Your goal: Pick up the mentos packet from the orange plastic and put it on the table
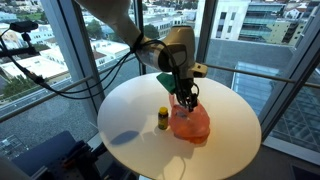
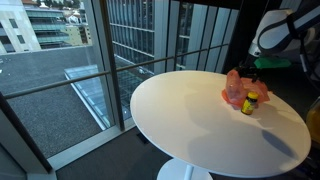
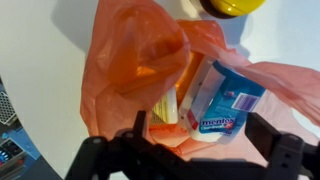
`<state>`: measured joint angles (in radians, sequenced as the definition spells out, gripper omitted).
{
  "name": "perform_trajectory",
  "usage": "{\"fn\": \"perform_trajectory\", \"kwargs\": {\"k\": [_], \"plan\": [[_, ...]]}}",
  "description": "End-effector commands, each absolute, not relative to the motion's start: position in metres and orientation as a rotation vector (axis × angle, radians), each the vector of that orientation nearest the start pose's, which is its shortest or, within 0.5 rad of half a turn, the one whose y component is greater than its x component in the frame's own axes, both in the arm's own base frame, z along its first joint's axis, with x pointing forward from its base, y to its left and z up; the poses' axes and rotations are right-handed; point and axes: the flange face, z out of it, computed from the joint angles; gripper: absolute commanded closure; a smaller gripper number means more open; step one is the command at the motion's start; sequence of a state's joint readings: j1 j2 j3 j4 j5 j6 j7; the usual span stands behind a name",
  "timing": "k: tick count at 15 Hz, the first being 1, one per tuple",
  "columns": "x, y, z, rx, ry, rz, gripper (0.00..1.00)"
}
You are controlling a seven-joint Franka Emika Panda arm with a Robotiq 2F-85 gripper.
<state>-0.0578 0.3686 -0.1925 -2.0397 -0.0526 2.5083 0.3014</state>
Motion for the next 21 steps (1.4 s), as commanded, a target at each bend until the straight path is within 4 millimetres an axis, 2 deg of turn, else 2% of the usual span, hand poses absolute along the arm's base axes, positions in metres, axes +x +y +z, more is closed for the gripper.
{"fn": "perform_trajectory", "kwargs": {"k": [1, 6, 11, 13, 21], "plan": [[0.600, -0.141, 0.273, -3.150, 0.814, -0.213, 0.00], [0.608, -0.140, 0.266, -3.144, 0.831, -0.255, 0.00], [0.616, -0.146, 0.285, -3.104, 0.867, -0.358, 0.00], [0.619, -0.149, 0.285, -3.107, 0.875, -0.369, 0.00], [0.615, -0.154, 0.269, -3.116, 0.945, -0.249, 0.00]]}}
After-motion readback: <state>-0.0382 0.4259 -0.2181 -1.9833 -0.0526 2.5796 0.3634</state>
